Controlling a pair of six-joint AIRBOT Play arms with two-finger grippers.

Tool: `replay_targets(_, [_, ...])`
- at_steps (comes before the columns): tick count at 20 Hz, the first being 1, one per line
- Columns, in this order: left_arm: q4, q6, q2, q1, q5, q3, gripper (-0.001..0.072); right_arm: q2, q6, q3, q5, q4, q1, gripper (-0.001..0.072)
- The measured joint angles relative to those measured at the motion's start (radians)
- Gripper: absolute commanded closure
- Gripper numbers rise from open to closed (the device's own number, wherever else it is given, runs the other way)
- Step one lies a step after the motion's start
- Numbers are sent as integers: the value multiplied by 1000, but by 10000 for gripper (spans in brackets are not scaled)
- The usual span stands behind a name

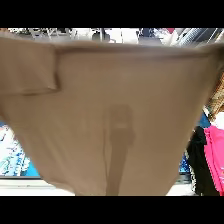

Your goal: Fold the clothes and pants, and hang the long-sleeved shirts on hangers.

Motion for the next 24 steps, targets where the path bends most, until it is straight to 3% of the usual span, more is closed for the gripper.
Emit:
replay_targets(2, [161,18,-56,-108,48,-105,703,-117,-3,-92,-17,-37,66,696])
replay_targets(5, [344,31,-202,-242,200,-241,704,-316,-9,-185,-152,-141,160,696])
replay_targets(11, [402,42,-519,-356,452,-314,704,-636,-1,-236,-474,-204,250,696])
replay_targets(14, [420,42,-571,-355,433,-319,704,-684,-2,-239,-488,-220,260,696])
replay_targets(20, [590,-16,-599,-307,182,-322,702,-718,-4,-242,-293,-318,264,694])
replay_targets(21, [627,-32,-601,-303,157,-322,607,-725,-3,-243,-259,-328,264,529])
replay_targets(22, [660,-42,-603,-300,135,-322,355,-734,-3,-244,-224,-340,264,248])
replay_targets(23, [681,-53,-605,-298,119,-322,267,-742,-3,-244,-193,-348,264,202])
replay_targets(24, [700,-65,-605,-296,100,-322,272,-747,1,-244,-160,-356,259,211])
